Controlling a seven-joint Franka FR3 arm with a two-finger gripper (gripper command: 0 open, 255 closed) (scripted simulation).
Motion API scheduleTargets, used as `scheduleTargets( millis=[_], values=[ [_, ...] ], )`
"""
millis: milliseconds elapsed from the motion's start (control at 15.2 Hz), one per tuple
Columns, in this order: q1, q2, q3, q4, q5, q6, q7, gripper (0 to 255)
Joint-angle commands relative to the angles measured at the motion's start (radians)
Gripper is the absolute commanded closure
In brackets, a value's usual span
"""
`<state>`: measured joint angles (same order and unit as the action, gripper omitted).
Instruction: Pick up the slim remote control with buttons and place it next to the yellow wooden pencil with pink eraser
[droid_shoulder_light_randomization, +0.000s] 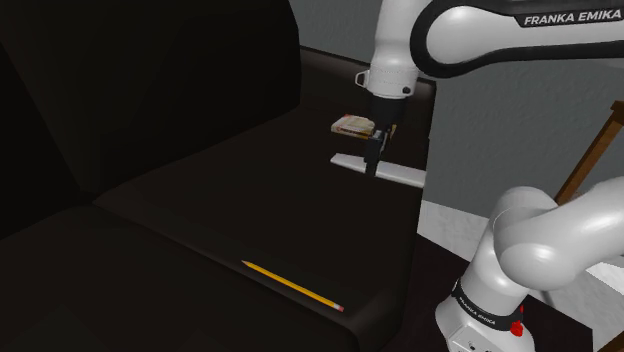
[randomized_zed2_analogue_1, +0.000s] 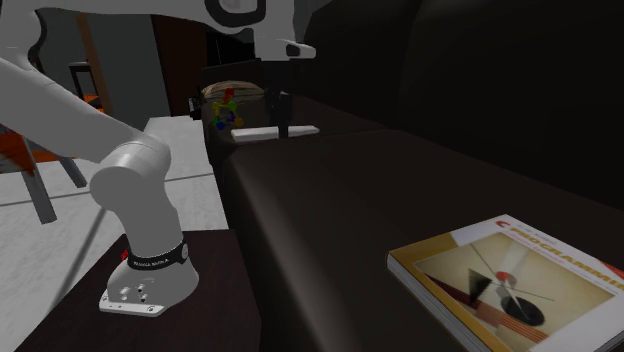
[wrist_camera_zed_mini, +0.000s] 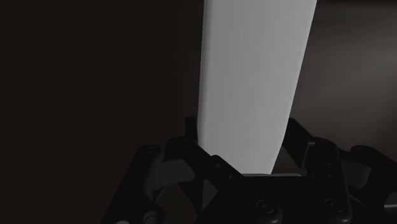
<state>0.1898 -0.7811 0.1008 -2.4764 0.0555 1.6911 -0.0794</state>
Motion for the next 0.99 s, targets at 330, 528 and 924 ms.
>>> scheduleTargets(
  millis=[330,528,924],
  values=[
    [0.078,-0.157,0.123,-0.060,0.110,-0.090,0.142,255],
    [0.111,-0.203,0.177,-0.082,0.161,-0.109,0.200,255],
    [0.120,-0.218,0.194,-0.169,0.178,-0.038,0.198,255]
  ],
)
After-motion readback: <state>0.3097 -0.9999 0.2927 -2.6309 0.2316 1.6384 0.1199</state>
